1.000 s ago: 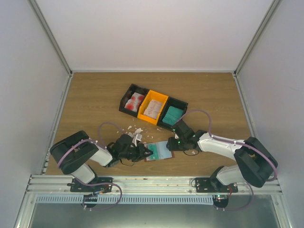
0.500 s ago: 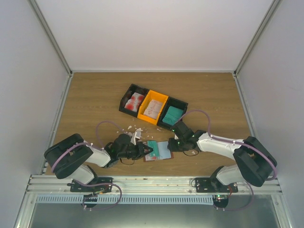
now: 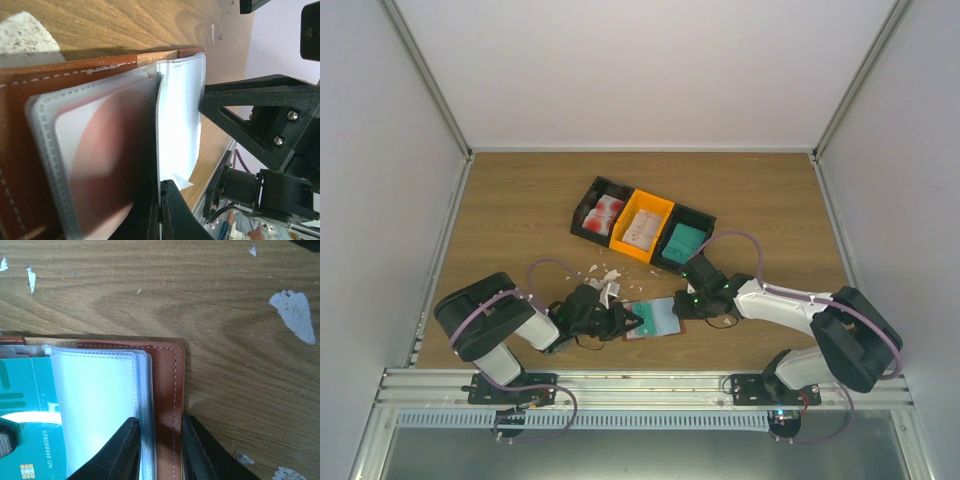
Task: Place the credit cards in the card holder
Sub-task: Insert the credit card into the card holder.
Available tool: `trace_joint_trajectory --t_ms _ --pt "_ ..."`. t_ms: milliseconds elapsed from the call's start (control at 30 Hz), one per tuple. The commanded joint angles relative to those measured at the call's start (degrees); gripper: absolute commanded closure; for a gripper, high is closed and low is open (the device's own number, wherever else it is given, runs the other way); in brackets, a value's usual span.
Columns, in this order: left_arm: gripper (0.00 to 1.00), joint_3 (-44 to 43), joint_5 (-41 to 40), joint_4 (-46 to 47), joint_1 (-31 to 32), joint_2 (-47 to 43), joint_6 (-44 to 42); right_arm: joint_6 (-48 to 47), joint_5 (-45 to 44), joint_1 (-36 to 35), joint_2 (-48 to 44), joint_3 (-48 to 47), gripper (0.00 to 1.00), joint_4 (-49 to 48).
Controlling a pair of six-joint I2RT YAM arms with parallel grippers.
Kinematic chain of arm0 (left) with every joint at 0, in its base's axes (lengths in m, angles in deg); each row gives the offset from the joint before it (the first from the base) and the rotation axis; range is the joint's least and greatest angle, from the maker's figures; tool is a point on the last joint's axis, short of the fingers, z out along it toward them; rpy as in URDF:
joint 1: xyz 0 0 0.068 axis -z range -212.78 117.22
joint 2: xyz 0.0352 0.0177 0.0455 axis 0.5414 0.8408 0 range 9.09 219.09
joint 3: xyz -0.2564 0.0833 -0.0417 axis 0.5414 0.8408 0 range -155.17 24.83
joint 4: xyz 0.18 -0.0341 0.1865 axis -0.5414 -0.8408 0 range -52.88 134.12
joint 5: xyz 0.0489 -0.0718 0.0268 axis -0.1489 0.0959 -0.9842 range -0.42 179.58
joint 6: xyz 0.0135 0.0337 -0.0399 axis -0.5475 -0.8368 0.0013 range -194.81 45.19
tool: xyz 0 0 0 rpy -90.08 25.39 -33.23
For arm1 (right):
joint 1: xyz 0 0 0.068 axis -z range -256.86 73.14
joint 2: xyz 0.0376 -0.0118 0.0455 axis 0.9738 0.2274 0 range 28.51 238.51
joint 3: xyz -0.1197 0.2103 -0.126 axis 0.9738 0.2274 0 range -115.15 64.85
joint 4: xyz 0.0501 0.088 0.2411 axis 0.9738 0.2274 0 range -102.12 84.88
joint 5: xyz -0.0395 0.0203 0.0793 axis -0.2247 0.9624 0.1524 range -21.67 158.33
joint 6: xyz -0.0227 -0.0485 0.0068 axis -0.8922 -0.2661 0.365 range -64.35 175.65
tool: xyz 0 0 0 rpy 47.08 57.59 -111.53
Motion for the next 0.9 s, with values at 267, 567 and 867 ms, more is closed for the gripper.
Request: trace_joint_trajectory --t_ms 267,567,867 --pt "1.00 -1.12 1.60 7.33 0.44 4.68 1.40 1.40 0.27 -1.83 3.74 3.06 0.78 5.68" --pt "1.00 -2.15 2.87 9.21 0.44 7.26 1.42 1.73 0.67 -2.78 4.98 2.91 0.81 5.22" --pt "0.99 -3.64 2.14 6.37 0.35 6.95 0.61 1.90 1.27 -2.94 4.96 2.49 0.82 5.13"
